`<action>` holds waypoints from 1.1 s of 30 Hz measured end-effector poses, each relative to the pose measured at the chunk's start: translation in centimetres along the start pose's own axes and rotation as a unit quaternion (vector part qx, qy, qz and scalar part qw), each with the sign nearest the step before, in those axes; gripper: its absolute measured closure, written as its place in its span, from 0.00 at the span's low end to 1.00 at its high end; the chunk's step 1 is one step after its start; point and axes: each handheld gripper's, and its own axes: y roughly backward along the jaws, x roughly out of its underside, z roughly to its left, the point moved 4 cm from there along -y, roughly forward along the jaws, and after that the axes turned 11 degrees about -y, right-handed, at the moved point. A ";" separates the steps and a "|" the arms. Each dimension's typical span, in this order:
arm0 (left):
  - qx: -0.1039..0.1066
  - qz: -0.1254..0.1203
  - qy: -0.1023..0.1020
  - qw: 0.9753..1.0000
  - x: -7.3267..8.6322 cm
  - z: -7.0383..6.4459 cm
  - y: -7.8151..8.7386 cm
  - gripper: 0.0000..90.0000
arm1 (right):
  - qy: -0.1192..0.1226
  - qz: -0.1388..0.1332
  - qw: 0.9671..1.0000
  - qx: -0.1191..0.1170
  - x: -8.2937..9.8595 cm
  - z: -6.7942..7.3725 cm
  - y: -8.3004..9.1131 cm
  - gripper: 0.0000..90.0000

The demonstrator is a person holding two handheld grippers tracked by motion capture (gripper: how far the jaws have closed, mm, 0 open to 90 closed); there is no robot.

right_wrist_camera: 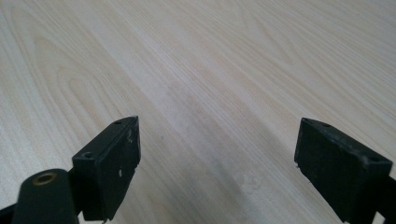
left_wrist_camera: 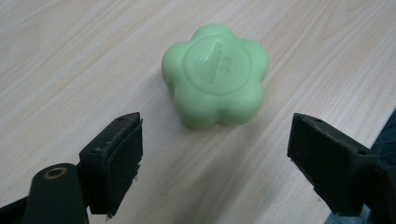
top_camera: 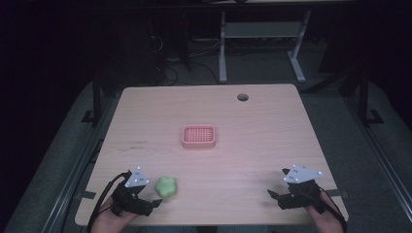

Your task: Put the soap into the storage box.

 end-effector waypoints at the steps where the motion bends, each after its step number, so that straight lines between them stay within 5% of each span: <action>1: 0.000 0.000 0.000 1.000 -0.2 0.0 0.0 0.20 | 0.000 -0.001 1.000 0.000 0.0 0.0 0.0 0.15; 7: 0.001 0.015 -0.027 1.000 -1.2 -0.3 -0.5 0.20 | 0.011 0.002 1.000 0.004 0.1 -0.4 0.1 0.15; 10: 0.001 0.022 -0.032 0.999 -1.4 -0.3 -0.7 0.20 | -0.006 -0.002 1.000 0.002 0.1 -0.2 0.1 0.15; 33: 0.017 0.071 -0.068 0.995 -3.8 0.1 -2.7 0.20 | -0.003 -0.003 1.000 0.001 0.1 -0.4 0.3 0.15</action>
